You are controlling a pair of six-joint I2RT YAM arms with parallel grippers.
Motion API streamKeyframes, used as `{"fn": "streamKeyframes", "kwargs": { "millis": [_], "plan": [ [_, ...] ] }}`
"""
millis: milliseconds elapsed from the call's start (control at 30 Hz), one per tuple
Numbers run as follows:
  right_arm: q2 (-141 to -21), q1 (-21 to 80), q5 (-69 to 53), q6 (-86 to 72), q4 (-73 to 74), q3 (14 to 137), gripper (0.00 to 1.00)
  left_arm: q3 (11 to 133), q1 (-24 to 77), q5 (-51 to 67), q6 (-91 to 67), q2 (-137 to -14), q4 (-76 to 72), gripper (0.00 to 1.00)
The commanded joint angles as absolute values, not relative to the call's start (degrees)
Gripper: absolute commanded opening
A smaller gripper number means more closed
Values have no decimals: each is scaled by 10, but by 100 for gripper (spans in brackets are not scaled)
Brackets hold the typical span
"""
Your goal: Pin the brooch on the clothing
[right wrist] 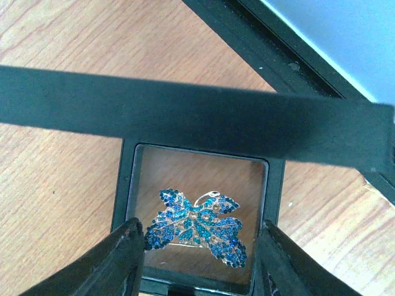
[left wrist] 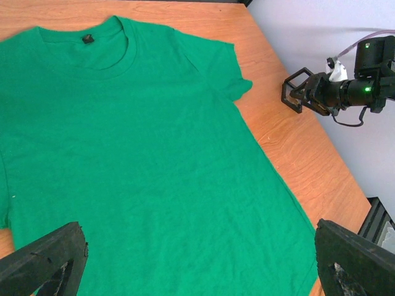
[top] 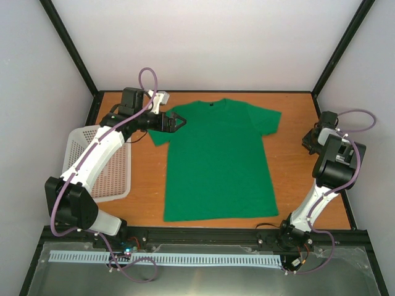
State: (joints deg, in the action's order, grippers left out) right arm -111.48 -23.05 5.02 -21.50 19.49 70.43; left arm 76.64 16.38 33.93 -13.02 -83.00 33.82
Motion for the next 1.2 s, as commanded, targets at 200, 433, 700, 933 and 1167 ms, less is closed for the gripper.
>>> {"fn": "streamKeyframes", "kwargs": {
  "millis": [200,433,700,933,1167],
  "plan": [
    [-1109,-238,20,-224,190,687,55,773,159,353,-137,-830,321,100],
    [-1120,-238,23,-221,200,693,56,777,159,355,-137,-832,321,100],
    [-1118,-238,32,-201,209,684,56,777,159,359,-139,-832,320,100],
    [-1120,-237,31,-187,211,676,50,775,159,361,-140,-831,320,100],
    [-1120,-237,39,-174,215,672,52,774,159,365,-141,-830,318,100]
  ]
}}
